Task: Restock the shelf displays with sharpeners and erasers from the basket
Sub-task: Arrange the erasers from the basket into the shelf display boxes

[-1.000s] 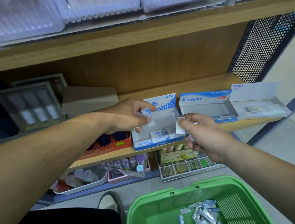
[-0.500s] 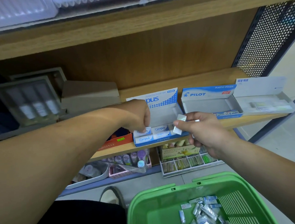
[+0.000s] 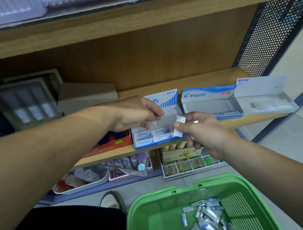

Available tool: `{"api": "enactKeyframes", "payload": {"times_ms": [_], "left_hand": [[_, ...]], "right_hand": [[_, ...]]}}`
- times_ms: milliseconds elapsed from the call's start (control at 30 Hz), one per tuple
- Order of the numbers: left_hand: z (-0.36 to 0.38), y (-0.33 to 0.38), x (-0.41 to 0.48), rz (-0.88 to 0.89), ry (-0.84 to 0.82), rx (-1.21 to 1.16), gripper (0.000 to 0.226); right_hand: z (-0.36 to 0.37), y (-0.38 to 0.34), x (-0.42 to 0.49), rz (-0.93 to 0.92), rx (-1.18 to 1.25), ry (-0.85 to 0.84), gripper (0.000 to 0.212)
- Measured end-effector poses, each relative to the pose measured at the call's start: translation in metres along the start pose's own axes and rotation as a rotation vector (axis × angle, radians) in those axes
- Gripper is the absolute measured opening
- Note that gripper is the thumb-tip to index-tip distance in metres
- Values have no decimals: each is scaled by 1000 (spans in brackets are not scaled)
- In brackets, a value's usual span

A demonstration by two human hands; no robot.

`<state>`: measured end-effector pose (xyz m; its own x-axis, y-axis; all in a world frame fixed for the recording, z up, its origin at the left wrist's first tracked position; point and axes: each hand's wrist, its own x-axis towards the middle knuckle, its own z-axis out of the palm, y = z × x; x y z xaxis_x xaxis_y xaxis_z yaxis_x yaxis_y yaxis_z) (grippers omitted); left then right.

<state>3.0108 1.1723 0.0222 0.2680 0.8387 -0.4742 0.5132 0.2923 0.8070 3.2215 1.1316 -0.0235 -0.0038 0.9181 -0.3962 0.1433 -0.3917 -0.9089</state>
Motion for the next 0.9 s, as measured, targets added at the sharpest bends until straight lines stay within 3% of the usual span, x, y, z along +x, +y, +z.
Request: {"api": "enactKeyframes", "payload": {"times_ms": [133, 333, 433, 533, 700, 900], "left_hand": [[7, 5, -5, 76, -31, -166, 41], [24, 23, -4, 135, 7, -321, 24], [35, 33, 0, 135, 14, -253, 15], [49, 37, 7, 112, 96, -169, 28], [70, 45, 19, 130, 152, -193, 30], [85, 66, 44, 129, 218, 92, 39]], "right_hand": [[-14, -1, -7, 6, -3, 30, 23], [-40, 0, -17, -4, 23, 67, 19], [-56, -7, -20, -40, -45, 69, 18], [-84, -25, -8, -52, -137, 98, 21], [-124, -32, 27, -17, -119, 193, 31], [-149, -6, 43, -139, -146, 195, 30]]}}
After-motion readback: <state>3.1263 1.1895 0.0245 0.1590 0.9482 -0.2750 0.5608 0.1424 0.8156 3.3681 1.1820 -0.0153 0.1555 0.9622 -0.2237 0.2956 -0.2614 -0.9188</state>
